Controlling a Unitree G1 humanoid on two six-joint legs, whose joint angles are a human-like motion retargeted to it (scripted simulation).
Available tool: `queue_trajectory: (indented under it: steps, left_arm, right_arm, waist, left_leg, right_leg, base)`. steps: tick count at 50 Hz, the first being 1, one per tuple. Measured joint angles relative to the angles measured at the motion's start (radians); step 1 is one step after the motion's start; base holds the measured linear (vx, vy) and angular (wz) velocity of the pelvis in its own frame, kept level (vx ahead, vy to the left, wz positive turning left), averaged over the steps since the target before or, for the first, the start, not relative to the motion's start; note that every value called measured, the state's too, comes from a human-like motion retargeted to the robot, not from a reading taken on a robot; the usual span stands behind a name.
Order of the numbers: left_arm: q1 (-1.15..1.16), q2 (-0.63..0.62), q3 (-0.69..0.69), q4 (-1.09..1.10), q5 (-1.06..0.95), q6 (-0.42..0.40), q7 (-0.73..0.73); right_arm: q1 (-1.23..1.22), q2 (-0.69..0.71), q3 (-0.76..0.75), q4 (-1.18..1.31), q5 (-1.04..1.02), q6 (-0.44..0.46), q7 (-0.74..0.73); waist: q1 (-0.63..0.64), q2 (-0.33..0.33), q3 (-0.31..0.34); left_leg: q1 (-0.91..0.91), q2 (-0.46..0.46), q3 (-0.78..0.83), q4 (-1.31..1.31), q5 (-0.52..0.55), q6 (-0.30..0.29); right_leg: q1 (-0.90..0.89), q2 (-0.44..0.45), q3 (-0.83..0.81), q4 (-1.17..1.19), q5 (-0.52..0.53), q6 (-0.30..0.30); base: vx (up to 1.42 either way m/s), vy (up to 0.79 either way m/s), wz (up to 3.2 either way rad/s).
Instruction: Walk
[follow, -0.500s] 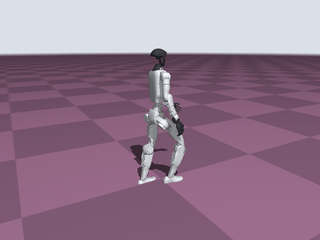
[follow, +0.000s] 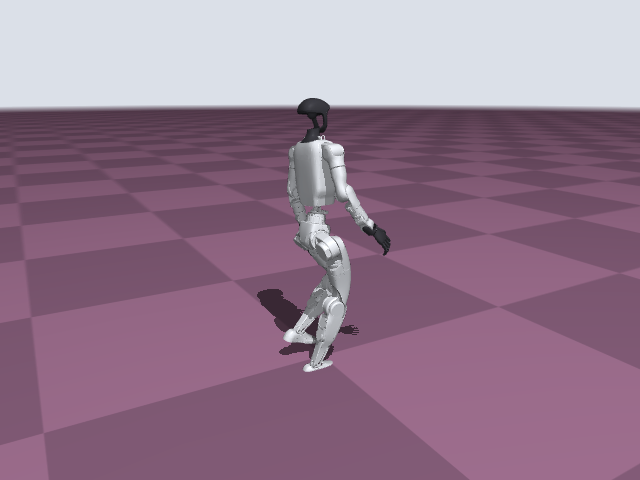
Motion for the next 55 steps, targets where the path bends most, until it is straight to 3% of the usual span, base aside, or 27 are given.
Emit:
queue_trajectory:
  steps: [9,16,18,22,25,30,35,40,43,48,52,55]
  left_arm:
    - [0.186,-0.024,0.052,0.114,0.013,-0.001,-0.030]
    - [0.236,-0.030,0.098,0.145,-0.012,0.001,-0.029]
    - [0.228,-0.030,0.101,0.147,-0.018,0.004,-0.027]
    - [0.171,-0.030,0.085,0.123,-0.028,0.008,-0.021]
    - [0.072,-0.016,0.061,0.079,-0.041,0.011,-0.012]
    - [-0.081,0.008,0.023,-0.053,-0.067,-0.009,0.030]
    - [-0.244,0.055,0.027,-0.213,-0.105,-0.037,0.062]
    - [-0.342,0.104,0.016,-0.343,-0.094,-0.083,0.086]
    - [-0.351,0.117,0.010,-0.381,-0.078,-0.104,0.095]
    - [-0.297,0.104,0.010,-0.363,-0.080,-0.114,0.091]
    - [-0.189,0.068,0.005,-0.274,-0.062,-0.088,0.069]
    - [-0.116,0.038,-0.007,-0.169,-0.024,-0.046,0.037]
  right_arm:
    - [-0.110,-0.029,-0.047,-0.177,0.001,-0.036,-0.034]
    - [-0.097,-0.015,-0.061,-0.185,-0.030,-0.026,-0.029]
    - [-0.076,0.001,-0.056,-0.153,-0.036,-0.019,-0.016]
    - [-0.031,0.040,-0.036,-0.044,-0.031,-0.001,0.038]
    - [-0.032,0.066,-0.027,0.066,-0.035,0.013,0.092]
    - [0.031,0.076,-0.009,0.183,-0.056,0.032,0.136]
    - [0.071,0.056,-0.020,0.232,-0.054,0.042,0.147]
    - [0.124,0.037,-0.035,0.244,-0.047,0.048,0.138]
    - [0.154,0.031,-0.034,0.243,-0.049,0.046,0.134]
    - [0.177,0.026,-0.027,0.234,-0.036,0.035,0.116]
    - [0.164,0.020,-0.011,0.186,-0.029,0.023,0.080]
    - [0.127,0.007,0.008,0.119,-0.044,0.014,0.051]
  waist:
    - [0.038,-0.045,-0.001]
    - [0.019,-0.101,-0.024]
    - [0.000,-0.131,-0.023]
    - [-0.053,-0.186,-0.019]
    - [-0.089,-0.197,-0.012]
    - [-0.155,-0.165,-0.004]
    - [-0.180,-0.086,0.022]
    - [-0.186,-0.032,0.022]
    - [-0.182,-0.035,0.009]
    - [-0.163,0.010,0.014]
    - [-0.131,0.077,0.020]
    - [-0.092,0.090,0.014]
  left_leg:
    - [-0.006,-0.180,0.018,-0.772,0.077,-0.093]
    - [0.072,-0.299,0.023,-0.863,0.137,-0.076]
    - [0.107,-0.344,0.037,-0.843,0.133,-0.054]
    - [0.192,-0.432,0.059,-0.851,0.098,-0.007]
    - [0.291,-0.466,0.053,-0.951,0.099,0.011]
    - [0.457,-0.474,0.009,-1.069,0.076,-0.004]
    - [0.660,-0.412,-0.044,-1.272,0.117,-0.047]
    - [0.762,-0.345,-0.050,-1.306,0.108,-0.084]
    - [0.772,-0.338,-0.053,-1.212,0.060,-0.093]
    - [0.709,-0.243,-0.053,-0.770,-0.014,-0.136]
    - [0.534,-0.090,-0.041,-0.267,0.122,-0.181]
    - [0.362,0.002,-0.031,0.007,0.166,-0.138]
  right_leg:
    - [0.191,-0.075,0.014,-0.092,-0.007,0.039]
    - [0.206,-0.182,0.023,0.184,-0.069,0.088]
    - [0.194,-0.232,0.031,0.321,-0.040,0.121]
    - [0.090,-0.346,0.040,0.675,0.147,0.187]
    - [-0.051,-0.409,0.052,0.888,0.221,0.165]
    - [-0.258,-0.460,0.040,0.980,0.080,0.076]
    - [-0.369,-0.390,-0.022,0.684,0.019,0.053]
    - [-0.358,-0.249,-0.022,0.182,0.068,0.111]
    - [-0.349,-0.214,0.004,0.087,0.076,0.122]
    - [-0.276,-0.124,-0.012,0.151,0.109,0.080]
    - [-0.228,-0.027,-0.060,0.210,0.072,0.008]
    - [-0.182,0.014,-0.062,0.192,0.032,-0.025]
  base:
    - [0.00,0.01,0.10]
    - [0.04,0.03,0.32]
    - [0.04,0.04,0.44]
    - [0.02,0.04,0.37]
    - [0.00,0.05,0.14]
    - [0.00,0.00,0.00]
    - [0.00,0.00,0.00]
    - [0.00,0.00,0.00]
    - [0.00,0.00,0.00]
    - [0.01,-0.03,-0.03]
    - [-0.02,-0.05,-0.15]
    - [0.00,0.00,0.00]
